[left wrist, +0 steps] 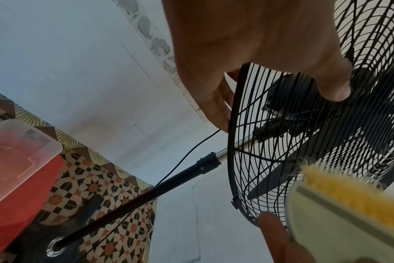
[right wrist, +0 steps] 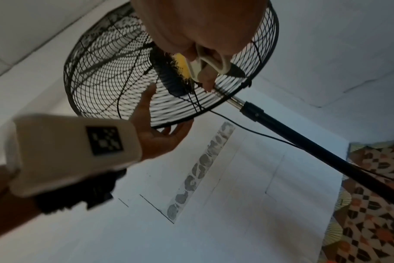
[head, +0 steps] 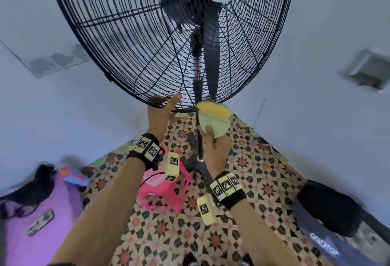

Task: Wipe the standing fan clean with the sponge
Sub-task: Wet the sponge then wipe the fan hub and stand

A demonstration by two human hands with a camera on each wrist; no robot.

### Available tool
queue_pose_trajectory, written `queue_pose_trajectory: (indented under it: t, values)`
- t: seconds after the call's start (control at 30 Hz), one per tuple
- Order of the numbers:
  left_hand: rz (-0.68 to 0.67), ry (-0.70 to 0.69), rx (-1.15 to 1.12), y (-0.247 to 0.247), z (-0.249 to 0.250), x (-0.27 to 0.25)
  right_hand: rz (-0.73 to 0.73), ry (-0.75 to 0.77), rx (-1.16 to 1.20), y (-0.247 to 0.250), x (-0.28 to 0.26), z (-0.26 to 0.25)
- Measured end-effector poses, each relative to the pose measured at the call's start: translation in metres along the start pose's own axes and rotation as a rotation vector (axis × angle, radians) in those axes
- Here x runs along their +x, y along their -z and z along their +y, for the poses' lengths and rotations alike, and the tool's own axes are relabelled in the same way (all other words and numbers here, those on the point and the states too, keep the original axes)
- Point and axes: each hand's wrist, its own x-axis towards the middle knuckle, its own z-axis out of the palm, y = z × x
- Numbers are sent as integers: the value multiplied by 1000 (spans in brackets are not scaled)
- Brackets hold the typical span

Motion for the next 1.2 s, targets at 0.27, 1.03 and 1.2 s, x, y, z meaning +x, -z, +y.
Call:
queue_pose_trajectory:
  t: [0.27, 1.03, 1.2]
  values:
    - [4, -4, 16, -1, 3, -5, -183, -158, -239, -17, 1, -20]
    - [109, 3, 160, -5, -21, 3, -30, -297, -147, 27, 6, -6]
    - [96, 50, 168, -28, -20, -12, 14, -460, -211, 29, 76, -4]
